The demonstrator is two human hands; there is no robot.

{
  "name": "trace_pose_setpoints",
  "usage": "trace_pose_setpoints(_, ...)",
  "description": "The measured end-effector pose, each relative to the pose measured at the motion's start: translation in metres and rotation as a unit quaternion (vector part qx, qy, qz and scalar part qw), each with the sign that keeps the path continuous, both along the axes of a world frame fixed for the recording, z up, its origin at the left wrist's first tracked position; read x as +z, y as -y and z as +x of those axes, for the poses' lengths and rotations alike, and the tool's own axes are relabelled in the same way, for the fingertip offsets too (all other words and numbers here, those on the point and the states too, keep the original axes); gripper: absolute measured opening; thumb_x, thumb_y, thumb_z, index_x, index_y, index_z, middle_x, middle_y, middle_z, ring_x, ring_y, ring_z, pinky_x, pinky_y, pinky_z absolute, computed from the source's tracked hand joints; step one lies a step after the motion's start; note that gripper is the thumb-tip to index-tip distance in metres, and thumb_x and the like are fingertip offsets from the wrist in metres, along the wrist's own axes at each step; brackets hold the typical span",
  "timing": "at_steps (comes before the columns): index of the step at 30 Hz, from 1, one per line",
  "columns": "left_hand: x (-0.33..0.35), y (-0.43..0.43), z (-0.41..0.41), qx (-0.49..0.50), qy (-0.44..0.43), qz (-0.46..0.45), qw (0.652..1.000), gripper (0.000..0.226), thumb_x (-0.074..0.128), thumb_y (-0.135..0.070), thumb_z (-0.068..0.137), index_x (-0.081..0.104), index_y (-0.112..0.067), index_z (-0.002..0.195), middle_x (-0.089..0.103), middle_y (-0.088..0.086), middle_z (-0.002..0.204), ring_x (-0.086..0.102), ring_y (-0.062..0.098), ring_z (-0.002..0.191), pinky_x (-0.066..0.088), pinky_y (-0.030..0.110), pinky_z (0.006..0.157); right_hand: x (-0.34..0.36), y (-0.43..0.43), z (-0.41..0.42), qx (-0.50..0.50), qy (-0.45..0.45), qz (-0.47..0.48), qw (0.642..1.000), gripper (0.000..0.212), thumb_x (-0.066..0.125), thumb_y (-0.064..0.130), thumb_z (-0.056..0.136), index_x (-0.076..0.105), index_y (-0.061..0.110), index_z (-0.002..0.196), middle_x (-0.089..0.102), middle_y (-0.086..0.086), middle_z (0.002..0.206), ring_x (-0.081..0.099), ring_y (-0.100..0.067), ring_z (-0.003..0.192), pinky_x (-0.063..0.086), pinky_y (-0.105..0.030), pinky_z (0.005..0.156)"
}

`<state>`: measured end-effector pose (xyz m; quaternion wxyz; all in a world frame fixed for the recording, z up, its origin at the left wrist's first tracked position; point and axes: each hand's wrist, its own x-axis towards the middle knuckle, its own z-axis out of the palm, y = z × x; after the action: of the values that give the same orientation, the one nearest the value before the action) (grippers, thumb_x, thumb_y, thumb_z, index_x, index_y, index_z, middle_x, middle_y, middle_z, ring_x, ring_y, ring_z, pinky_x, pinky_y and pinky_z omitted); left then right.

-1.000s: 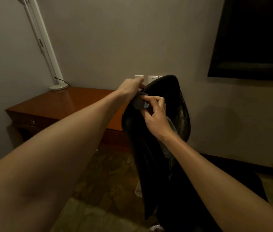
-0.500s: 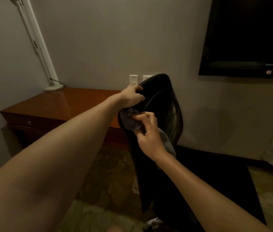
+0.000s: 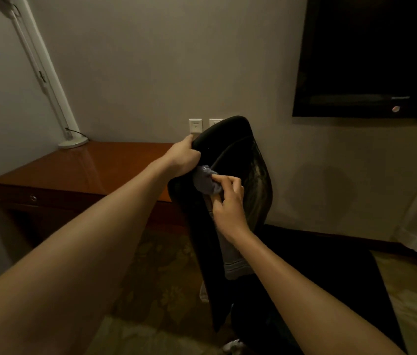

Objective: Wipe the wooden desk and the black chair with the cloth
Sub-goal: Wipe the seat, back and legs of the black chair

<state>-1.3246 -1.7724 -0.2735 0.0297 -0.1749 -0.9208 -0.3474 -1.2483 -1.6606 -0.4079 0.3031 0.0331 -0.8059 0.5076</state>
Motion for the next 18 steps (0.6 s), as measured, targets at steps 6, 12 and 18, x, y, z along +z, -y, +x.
trace_pose_setpoints(6, -0.007, 0.002, -0.010, -0.003, -0.035, -0.021, 0.999, 0.045, 0.036, -0.024, 0.107, 0.039, -0.013, 0.151, 0.045, 0.014, 0.150, 0.044, 0.028, 0.134, 0.030, 0.025, 0.093, 0.014, -0.015, -0.033, -0.024, -0.019, 0.029, 0.999, 0.032, 0.057, 0.020, 0.099, 0.055, 0.027, 0.131, 0.040, 0.000, 0.124, 0.036, -0.014, 0.121, 0.038, -0.024, 0.100)
trace_pose_setpoints(12, -0.006, 0.002, -0.016, -0.010, -0.047, -0.076, 0.996, 0.048, 0.034, -0.029, 0.108, 0.033, -0.012, 0.153, 0.041, 0.015, 0.154, 0.040, 0.031, 0.139, 0.033, 0.035, 0.108, 0.035, -0.015, -0.073, -0.087, -0.020, 0.019, 0.996, 0.026, 0.059, 0.029, 0.098, 0.059, 0.026, 0.123, 0.045, -0.003, 0.116, 0.040, -0.018, 0.112, 0.043, -0.030, 0.090)
trace_pose_setpoints(18, -0.004, 0.003, -0.023, -0.028, -0.044, -0.101, 0.994, 0.043, 0.042, -0.023, 0.103, 0.039, -0.017, 0.146, 0.053, 0.009, 0.135, 0.048, 0.014, 0.107, 0.041, 0.032, 0.089, 0.056, -0.030, -0.098, -0.160, 0.057, 0.033, 0.985, 0.019, 0.056, 0.035, 0.097, 0.058, 0.025, 0.112, 0.047, -0.006, 0.117, 0.043, -0.026, 0.114, 0.035, -0.031, 0.079)
